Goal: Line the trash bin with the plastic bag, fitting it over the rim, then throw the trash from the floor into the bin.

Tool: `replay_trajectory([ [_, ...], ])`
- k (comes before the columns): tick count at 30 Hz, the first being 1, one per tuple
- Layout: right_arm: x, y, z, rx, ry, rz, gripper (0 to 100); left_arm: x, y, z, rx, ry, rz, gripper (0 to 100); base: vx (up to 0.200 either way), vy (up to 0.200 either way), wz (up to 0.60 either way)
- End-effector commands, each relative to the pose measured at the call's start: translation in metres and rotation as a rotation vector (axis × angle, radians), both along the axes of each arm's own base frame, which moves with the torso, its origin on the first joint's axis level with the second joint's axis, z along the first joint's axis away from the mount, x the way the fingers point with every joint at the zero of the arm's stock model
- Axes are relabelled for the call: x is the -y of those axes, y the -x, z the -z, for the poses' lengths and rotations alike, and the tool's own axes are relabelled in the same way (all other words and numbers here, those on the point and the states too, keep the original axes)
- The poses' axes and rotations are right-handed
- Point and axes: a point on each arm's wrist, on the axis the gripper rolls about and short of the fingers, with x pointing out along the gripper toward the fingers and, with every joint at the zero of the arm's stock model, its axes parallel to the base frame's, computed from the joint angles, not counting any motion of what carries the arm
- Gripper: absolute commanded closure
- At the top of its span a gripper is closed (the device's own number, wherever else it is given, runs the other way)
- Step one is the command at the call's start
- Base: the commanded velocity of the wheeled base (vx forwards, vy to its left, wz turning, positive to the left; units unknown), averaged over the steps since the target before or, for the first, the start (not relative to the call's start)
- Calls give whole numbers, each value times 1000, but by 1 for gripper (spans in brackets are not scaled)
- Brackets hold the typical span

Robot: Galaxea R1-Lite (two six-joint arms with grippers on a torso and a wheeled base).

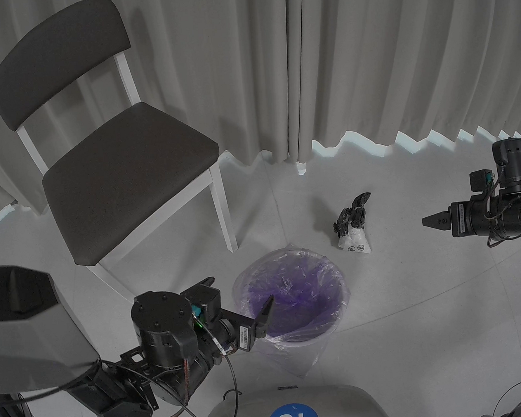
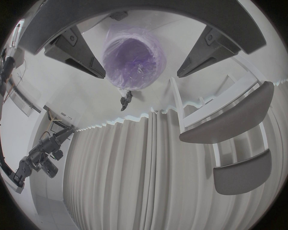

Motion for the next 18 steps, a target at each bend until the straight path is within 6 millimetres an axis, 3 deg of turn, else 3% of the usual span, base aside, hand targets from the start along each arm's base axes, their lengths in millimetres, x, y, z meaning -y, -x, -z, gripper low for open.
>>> replay_trajectory([
  [1,3,17,-8,31,-3,3,0,0,7,-9,21,16,9,0,0,0,0],
  [5,4,30,-18,66,-8,4,0,-13,13,-39,64,37,-12,0,0,0,0],
  [6,4,30,-18,66,-8,4,0,-13,13,-39,64,37,-12,0,0,0,0],
  [8,5,40,-30,107,-11,3,0,-24,24,-74,44,16,-14,0,0,0,0],
  [12,5,50,-39,116,-13,-1,0,-36,36,-117,26,-21,-58,0,0,0,0],
  [16,6,57,-44,116,-13,-1,0,-49,50,-131,2,-72,-123,0,0,0,0],
  [18,6,61,-46,116,-13,-1,0,-62,62,-126,-2,-77,-157,0,0,0,0],
])
